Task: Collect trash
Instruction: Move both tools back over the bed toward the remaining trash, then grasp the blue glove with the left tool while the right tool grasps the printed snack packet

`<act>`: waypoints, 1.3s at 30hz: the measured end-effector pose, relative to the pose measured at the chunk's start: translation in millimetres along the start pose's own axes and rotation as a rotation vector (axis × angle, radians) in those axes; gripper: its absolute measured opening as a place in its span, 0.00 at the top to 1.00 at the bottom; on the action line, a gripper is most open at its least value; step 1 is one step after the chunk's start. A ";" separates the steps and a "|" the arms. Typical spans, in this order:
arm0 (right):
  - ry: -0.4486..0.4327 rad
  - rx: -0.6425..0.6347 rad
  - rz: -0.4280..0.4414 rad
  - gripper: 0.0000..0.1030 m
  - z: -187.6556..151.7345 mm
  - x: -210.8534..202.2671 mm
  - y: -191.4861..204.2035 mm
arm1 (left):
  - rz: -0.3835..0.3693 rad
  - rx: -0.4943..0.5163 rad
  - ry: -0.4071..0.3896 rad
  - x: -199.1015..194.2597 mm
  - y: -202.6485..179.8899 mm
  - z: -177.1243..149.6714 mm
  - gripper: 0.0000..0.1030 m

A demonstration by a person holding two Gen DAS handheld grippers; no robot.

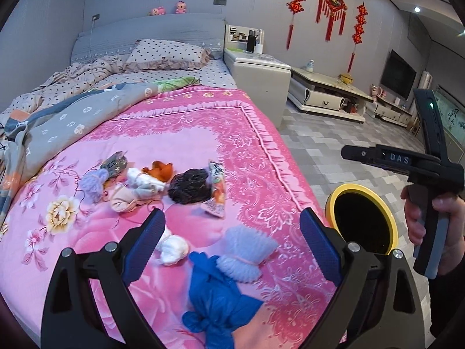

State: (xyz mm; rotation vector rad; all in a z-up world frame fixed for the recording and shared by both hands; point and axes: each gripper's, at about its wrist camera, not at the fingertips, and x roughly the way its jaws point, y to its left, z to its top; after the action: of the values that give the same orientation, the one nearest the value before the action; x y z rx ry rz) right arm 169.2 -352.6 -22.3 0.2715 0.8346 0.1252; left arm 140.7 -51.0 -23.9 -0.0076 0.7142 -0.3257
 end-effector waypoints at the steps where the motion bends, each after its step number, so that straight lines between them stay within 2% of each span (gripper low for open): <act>1: 0.007 -0.007 0.005 0.32 0.6 4.7 5.3 | 0.003 -0.006 0.004 -0.9 4.3 -2.1 0.13; 11: 0.072 -0.072 0.014 0.32 2.9 51.5 47.9 | -0.002 -0.058 0.049 3.4 32.3 -29.2 0.13; 19: 0.148 -0.120 0.022 0.34 4.6 95.9 77.9 | -0.020 -0.075 0.088 10.0 40.2 -49.3 0.13; 22: 0.187 -0.121 0.031 0.39 5.5 113.2 84.5 | -0.021 -0.076 0.090 11.5 42.6 -54.8 0.13; 31: 0.318 -0.130 0.038 0.45 3.8 161.9 99.6 | -0.049 -0.064 0.127 23.9 42.5 -69.9 0.13; 39: 0.382 -0.101 0.039 0.48 7.5 201.1 103.2 | -0.069 -0.075 0.164 50.1 44.0 -80.7 0.13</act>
State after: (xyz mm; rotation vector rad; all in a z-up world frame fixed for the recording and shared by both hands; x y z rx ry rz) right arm 308.5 -211.8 -131.5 0.1698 1.1987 0.2605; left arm 136.9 -15.6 -122.4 -0.0779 0.8897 -0.3687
